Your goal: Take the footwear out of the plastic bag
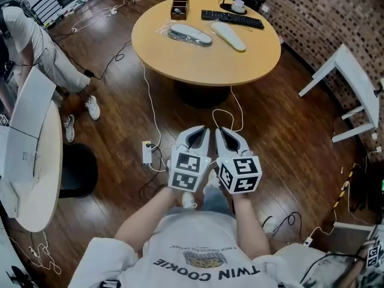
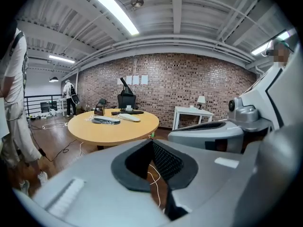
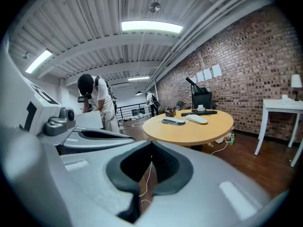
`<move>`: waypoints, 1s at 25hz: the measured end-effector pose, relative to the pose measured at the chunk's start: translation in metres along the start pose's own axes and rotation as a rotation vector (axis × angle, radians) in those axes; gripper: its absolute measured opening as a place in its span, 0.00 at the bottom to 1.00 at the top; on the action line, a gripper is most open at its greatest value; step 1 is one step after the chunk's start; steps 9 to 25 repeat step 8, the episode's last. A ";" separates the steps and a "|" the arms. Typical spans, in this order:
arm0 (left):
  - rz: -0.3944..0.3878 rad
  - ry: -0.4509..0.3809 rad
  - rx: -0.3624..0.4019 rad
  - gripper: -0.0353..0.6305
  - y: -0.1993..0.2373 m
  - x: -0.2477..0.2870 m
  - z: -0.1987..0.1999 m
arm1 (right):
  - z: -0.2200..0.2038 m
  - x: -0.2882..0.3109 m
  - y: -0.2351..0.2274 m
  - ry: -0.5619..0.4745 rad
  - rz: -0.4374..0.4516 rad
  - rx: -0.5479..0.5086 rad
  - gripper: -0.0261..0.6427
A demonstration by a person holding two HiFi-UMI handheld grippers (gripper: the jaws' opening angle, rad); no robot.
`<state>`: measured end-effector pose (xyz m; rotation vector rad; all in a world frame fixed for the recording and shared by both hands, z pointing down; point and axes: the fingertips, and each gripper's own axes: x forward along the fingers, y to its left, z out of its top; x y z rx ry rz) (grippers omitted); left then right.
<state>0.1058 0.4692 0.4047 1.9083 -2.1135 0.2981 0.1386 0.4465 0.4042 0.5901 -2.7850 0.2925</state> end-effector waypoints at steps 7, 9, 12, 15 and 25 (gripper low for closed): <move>-0.014 0.001 0.003 0.06 -0.023 -0.002 0.036 | 0.028 -0.026 -0.014 0.009 -0.011 0.009 0.04; -0.012 0.008 0.003 0.06 -0.030 0.003 0.049 | 0.038 -0.030 -0.024 0.013 -0.008 0.017 0.04; -0.012 0.008 0.003 0.06 -0.030 0.003 0.049 | 0.038 -0.030 -0.024 0.013 -0.008 0.017 0.04; -0.012 0.008 0.003 0.06 -0.030 0.003 0.049 | 0.038 -0.030 -0.024 0.013 -0.008 0.017 0.04; -0.012 0.008 0.003 0.06 -0.030 0.003 0.049 | 0.038 -0.030 -0.024 0.013 -0.008 0.017 0.04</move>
